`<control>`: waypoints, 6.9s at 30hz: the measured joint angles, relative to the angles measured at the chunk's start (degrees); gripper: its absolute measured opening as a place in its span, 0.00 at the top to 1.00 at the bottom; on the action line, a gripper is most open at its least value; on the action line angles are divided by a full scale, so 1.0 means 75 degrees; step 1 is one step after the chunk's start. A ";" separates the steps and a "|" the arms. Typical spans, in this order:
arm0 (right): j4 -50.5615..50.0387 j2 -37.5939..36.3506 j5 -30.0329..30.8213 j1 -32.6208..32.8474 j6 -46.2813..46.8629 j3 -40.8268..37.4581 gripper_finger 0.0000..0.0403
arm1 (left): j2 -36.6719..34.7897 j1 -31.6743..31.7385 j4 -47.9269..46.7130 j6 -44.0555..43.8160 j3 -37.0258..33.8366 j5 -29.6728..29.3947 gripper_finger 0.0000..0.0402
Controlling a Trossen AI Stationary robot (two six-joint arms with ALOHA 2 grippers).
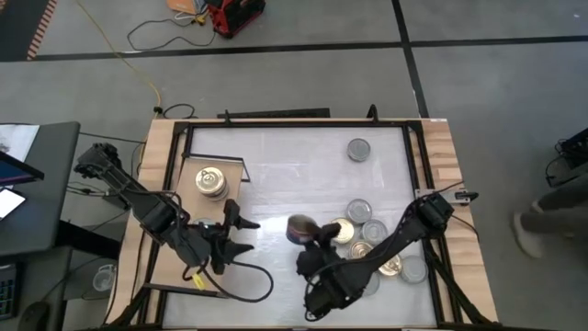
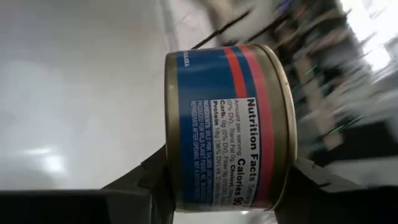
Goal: Stack canned seafood by type on shelf
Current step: Stack the blue tuna can on top of the blue tuna can on the shelf
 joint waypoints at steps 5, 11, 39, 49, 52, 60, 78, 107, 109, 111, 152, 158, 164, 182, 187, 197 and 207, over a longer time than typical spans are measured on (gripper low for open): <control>0.0625 0.0000 0.1051 -0.0460 -0.2410 0.0048 0.45 | -0.0479 0.0317 0.0066 0.0467 -0.0046 0.0262 0.33; 0.1356 -0.0048 0.0874 -0.1122 -0.3715 0.0048 0.45 | -0.1021 0.0993 0.0202 0.0570 -0.0531 0.0592 0.33; 0.5280 -0.0810 -0.0062 -0.1469 -0.7808 0.0045 0.45 | -0.0523 0.1112 0.1270 0.1717 -0.0819 -0.1419 0.31; 0.5455 -0.0801 -0.0018 -0.1462 -0.7925 0.0048 0.45 | -0.0558 0.0685 0.1029 0.1903 -0.0789 -0.2314 0.18; 0.5481 -0.0801 -0.0015 -0.1456 -0.7945 0.0048 0.45 | -0.0573 0.0432 0.1006 0.1967 -0.0684 -0.2648 0.17; 0.6475 -0.0801 -0.0054 -0.1413 -0.8582 0.0048 0.45 | -0.0593 0.0274 0.0899 0.1827 -0.0629 -0.2210 0.17; 0.7823 -0.0801 -0.0339 -0.1296 -0.9381 0.0048 0.45 | -0.0596 0.0086 0.0838 0.1923 -0.0629 -0.2871 0.53; 0.6008 -0.0990 0.0672 -0.0853 -0.7398 0.0048 0.09 | -0.1434 -0.1481 -0.1761 -0.1299 -0.0632 -0.4881 0.52; 0.5208 -0.1117 0.0465 -0.0944 -0.6312 0.0048 0.10 | -0.1520 -0.1553 -0.1863 -0.1554 -0.0632 -0.4357 0.51; 0.4686 -0.1209 -0.0073 -0.1083 -0.5373 0.0048 0.11 | -0.1613 -0.1583 -0.1849 -0.1787 -0.0632 -0.3433 0.51; 1.0568 -0.1209 -0.5700 -0.3472 -0.9375 -0.0867 0.18 | -0.3095 -0.1276 -0.2190 -0.0275 -0.0632 -0.3522 0.50; 1.0292 -0.1207 -0.5971 -0.3746 -0.9285 -0.0867 0.18 | -0.3065 -0.0406 -0.3091 -0.1267 -0.0632 -0.3466 0.53; 1.0297 -0.1207 -0.6028 -0.3750 -0.9323 -0.0867 0.18 | -0.3073 0.0296 -0.3811 -0.1991 -0.0822 -0.3453 0.53; 0.9638 -0.1209 -0.6025 -0.3756 -0.8947 -0.0867 0.18 | -0.2901 0.1130 -0.4088 -0.1232 -0.1329 -0.3044 0.53; 0.9595 -0.1209 -0.6028 -0.3756 -0.8910 -0.0867 0.18 | -0.2901 0.1130 -0.4164 -0.1380 -0.1329 -0.2981 0.53; 0.9590 -0.1209 -0.6028 -0.3741 -0.8761 -0.0867 0.18 | -0.2895 0.1130 -0.4127 -0.1829 -0.1329 -0.2054 0.41; 0.9633 -0.1209 -0.6025 -0.3741 -0.8685 -0.0867 0.18 | -0.2895 0.1130 -0.4078 -0.1944 -0.1329 -0.2001 0.32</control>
